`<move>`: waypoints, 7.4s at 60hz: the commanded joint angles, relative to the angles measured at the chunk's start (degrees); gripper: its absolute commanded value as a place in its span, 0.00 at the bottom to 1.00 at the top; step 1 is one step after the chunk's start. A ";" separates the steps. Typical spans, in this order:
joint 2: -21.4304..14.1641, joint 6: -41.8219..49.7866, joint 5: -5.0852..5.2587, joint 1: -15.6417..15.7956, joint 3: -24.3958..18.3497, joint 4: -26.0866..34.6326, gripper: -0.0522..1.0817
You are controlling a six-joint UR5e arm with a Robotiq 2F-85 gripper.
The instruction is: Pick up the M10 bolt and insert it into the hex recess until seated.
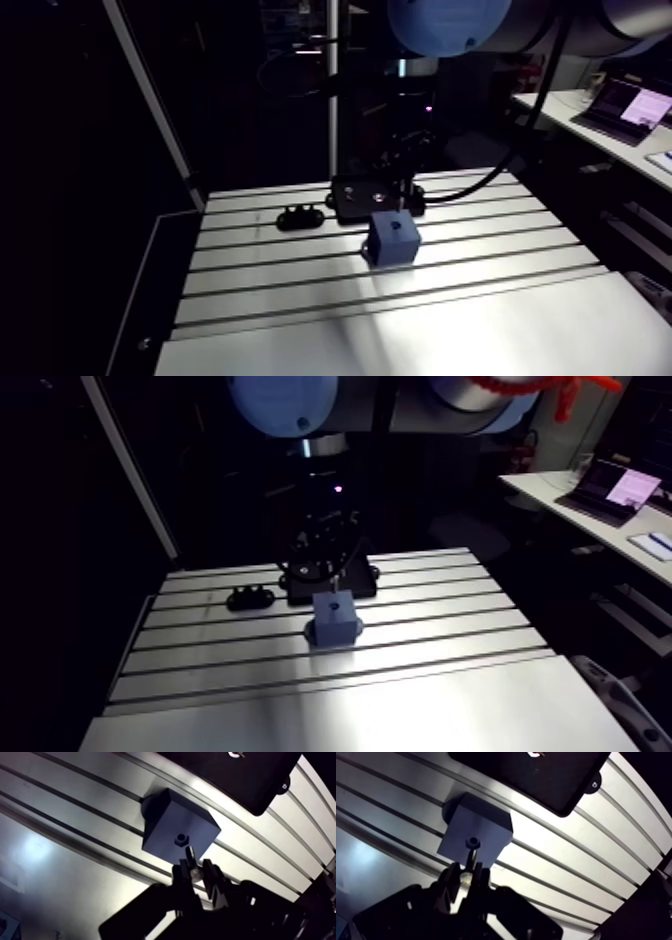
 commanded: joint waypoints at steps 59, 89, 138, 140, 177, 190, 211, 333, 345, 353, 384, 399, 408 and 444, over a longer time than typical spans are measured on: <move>1.63 -0.05 0.36 -0.09 1.27 -1.97 0.74; 1.54 0.03 0.28 -0.61 2.06 -2.06 0.74; 1.72 0.12 0.36 -0.35 1.97 -2.15 0.74; 1.72 0.12 0.36 -0.35 1.97 -2.15 0.74; 2.15 0.14 0.61 -0.35 1.80 -2.15 0.74; 2.42 0.21 0.63 -0.35 1.71 -2.15 0.74; 2.43 0.21 0.63 -0.35 1.79 -2.15 0.74; 2.42 -0.58 0.72 -0.35 2.93 -3.47 0.74; 2.42 -0.49 0.72 -0.35 2.94 -3.56 0.74; 2.51 -0.33 0.72 -0.35 3.19 -3.64 0.74; 2.51 0.39 0.63 -0.35 3.64 -4.22 0.20; 2.51 0.48 0.63 -0.35 3.72 -5.13 0.06; 2.51 0.48 0.63 -0.44 3.73 -5.14 0.06; 0.02 12.53 0.72 -0.45 2.29 -3.41 0.08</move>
